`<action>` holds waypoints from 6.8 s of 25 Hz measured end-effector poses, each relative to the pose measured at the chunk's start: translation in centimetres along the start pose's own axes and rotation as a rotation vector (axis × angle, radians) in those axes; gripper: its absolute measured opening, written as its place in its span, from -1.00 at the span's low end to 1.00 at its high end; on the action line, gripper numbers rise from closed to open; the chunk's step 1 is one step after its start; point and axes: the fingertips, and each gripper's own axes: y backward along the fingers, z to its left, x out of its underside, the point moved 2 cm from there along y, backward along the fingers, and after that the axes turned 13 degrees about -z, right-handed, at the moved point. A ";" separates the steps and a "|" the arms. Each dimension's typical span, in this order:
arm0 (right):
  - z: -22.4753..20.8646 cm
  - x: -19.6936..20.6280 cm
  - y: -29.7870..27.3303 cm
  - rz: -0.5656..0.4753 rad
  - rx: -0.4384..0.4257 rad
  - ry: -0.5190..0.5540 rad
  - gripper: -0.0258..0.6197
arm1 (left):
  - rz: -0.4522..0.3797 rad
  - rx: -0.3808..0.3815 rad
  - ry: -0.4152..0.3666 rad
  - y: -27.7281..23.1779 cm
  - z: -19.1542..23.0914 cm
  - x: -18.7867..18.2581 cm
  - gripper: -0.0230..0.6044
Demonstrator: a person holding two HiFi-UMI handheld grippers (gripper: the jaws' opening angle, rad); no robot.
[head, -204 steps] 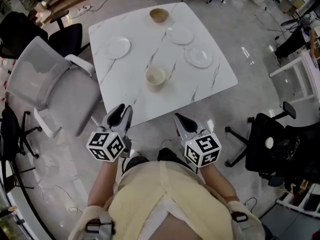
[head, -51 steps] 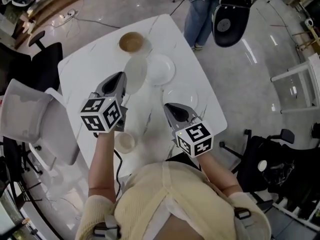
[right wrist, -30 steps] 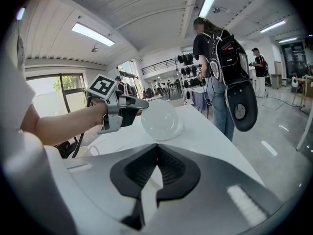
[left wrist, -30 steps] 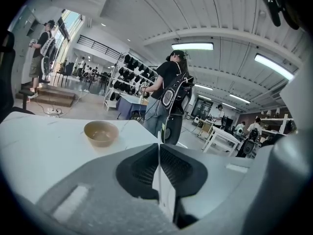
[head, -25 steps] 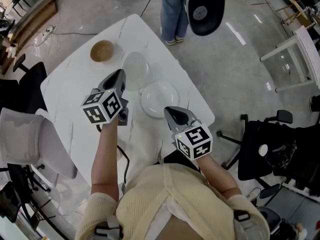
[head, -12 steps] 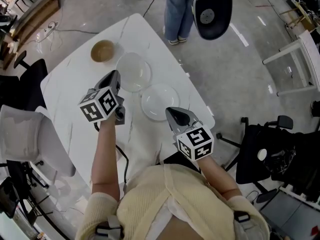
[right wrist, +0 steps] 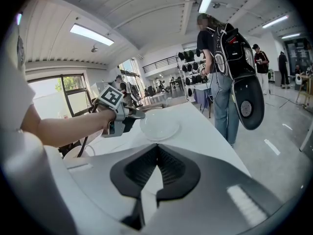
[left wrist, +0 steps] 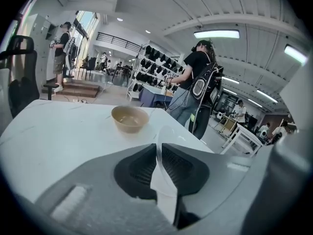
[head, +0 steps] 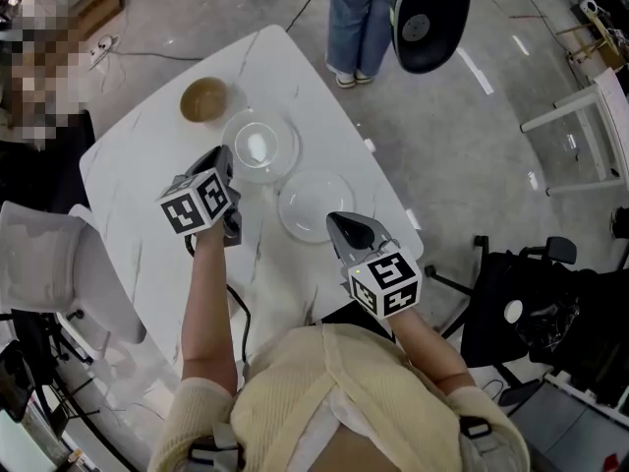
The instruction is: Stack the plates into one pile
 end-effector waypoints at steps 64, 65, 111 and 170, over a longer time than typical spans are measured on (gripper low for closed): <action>-2.5 -2.4 3.8 -0.037 0.079 -0.010 -0.91 | -0.264 0.248 -0.116 12.6 -10.5 -2.9 -0.92; -2.6 -2.5 3.9 -0.042 0.071 -0.016 -0.91 | -0.261 0.243 -0.120 12.8 -10.5 -2.4 -0.92; -6.9 1.9 -0.6 0.260 0.048 -0.096 -0.45 | -0.129 0.167 -0.117 12.3 -10.4 6.1 -0.92; -2.6 -1.2 -1.8 0.122 -0.014 -0.310 -0.86 | -0.210 0.112 -0.060 13.5 -9.3 4.9 -0.92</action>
